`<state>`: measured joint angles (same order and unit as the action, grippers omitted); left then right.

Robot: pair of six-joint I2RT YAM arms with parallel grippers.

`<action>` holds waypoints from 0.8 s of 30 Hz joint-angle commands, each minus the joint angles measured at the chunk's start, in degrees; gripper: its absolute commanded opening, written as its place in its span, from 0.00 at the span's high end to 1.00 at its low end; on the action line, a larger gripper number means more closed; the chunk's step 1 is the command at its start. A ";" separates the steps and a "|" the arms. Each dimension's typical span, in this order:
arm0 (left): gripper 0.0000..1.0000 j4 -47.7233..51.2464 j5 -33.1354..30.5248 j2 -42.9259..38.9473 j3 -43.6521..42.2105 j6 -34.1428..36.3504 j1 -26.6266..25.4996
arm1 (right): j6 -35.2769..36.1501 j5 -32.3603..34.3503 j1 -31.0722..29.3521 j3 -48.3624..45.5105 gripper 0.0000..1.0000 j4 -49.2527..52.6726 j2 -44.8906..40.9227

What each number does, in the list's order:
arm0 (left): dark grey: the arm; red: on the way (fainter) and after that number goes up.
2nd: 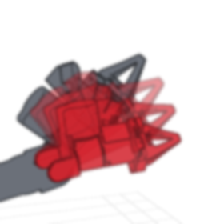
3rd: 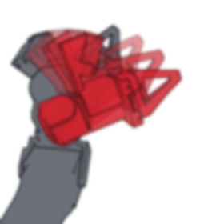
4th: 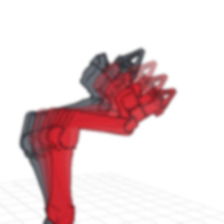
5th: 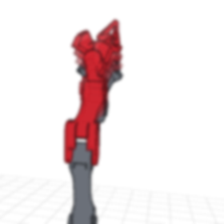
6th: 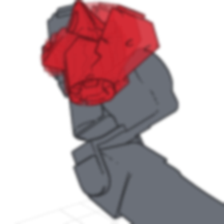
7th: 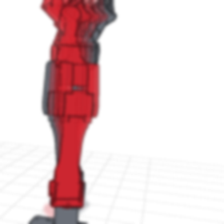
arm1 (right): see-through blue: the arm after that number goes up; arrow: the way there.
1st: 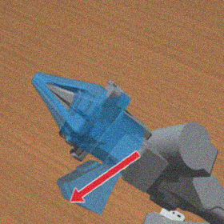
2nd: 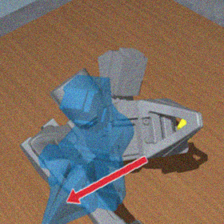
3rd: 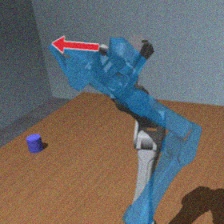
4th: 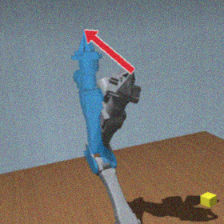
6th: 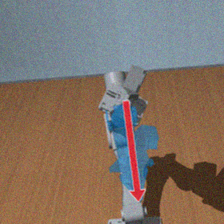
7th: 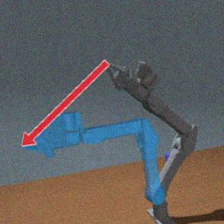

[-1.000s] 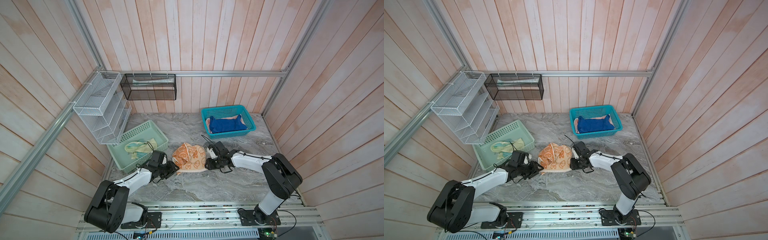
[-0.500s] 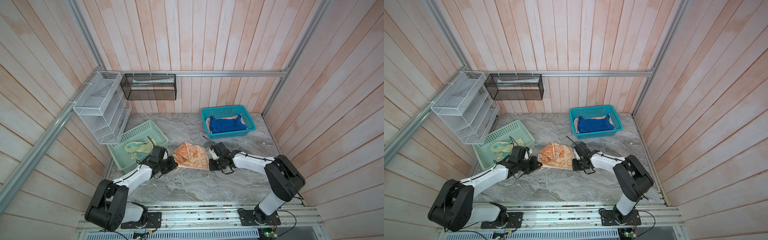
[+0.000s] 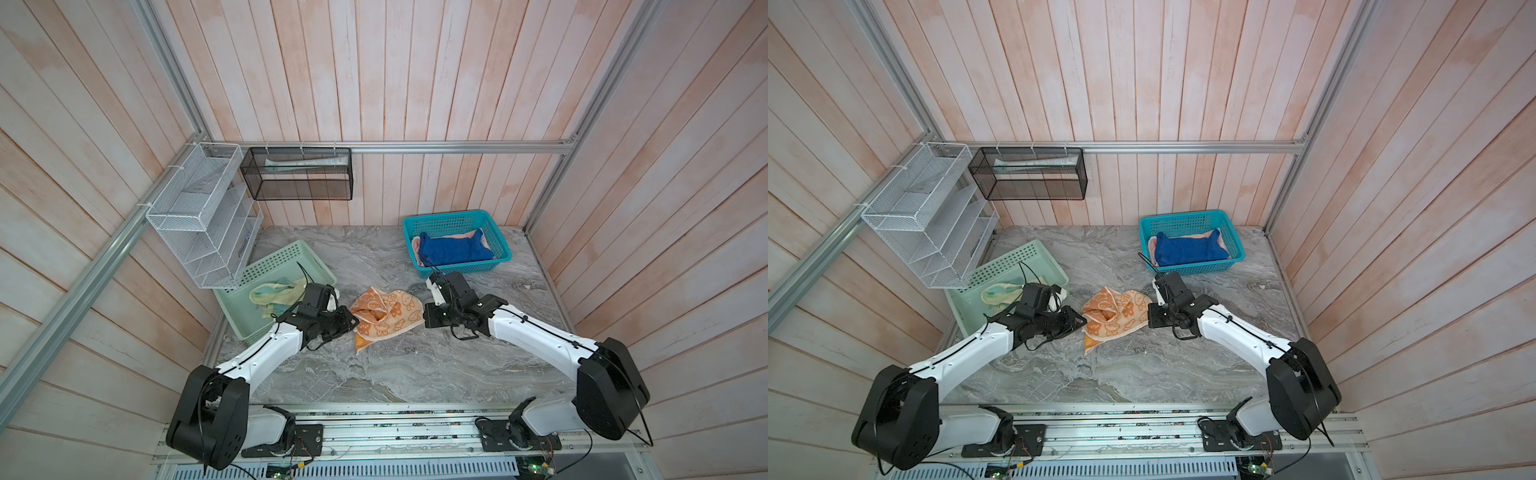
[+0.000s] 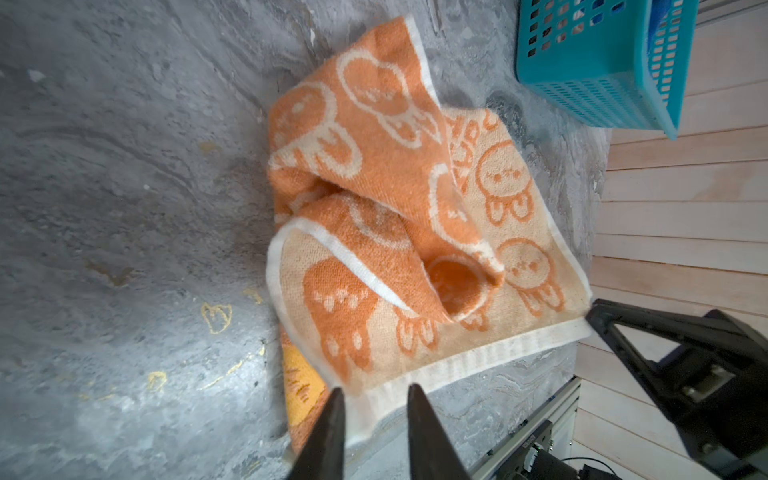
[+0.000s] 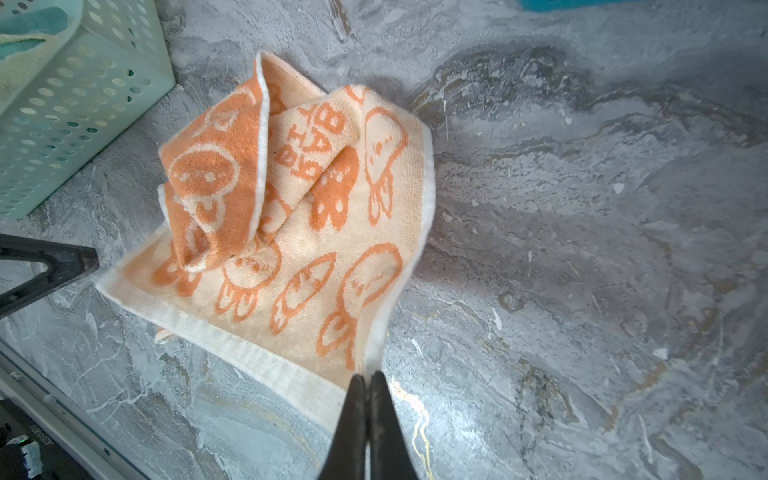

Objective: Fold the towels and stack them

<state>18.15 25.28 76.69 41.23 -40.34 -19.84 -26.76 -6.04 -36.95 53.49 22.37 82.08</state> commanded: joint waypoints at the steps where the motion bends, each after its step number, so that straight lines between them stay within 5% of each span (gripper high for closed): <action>1: 0.66 -0.66 2.38 2.93 -1.68 0.87 -0.23 | -0.97 -1.30 0.23 -2.09 1.00 1.16 0.70; 17: 0.50 -6.24 2.82 5.72 -7.73 -2.59 -1.08 | -1.20 -2.75 0.14 -3.60 1.00 0.30 3.16; 24: 0.79 -1.85 -1.21 3.23 -4.08 -1.16 -1.07 | -0.61 -1.20 0.30 -2.32 1.00 1.24 2.60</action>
<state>14.70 26.39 81.69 34.65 -42.48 -20.71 -27.62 -7.94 -36.93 50.33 22.44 84.66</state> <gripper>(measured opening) 0.235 0.047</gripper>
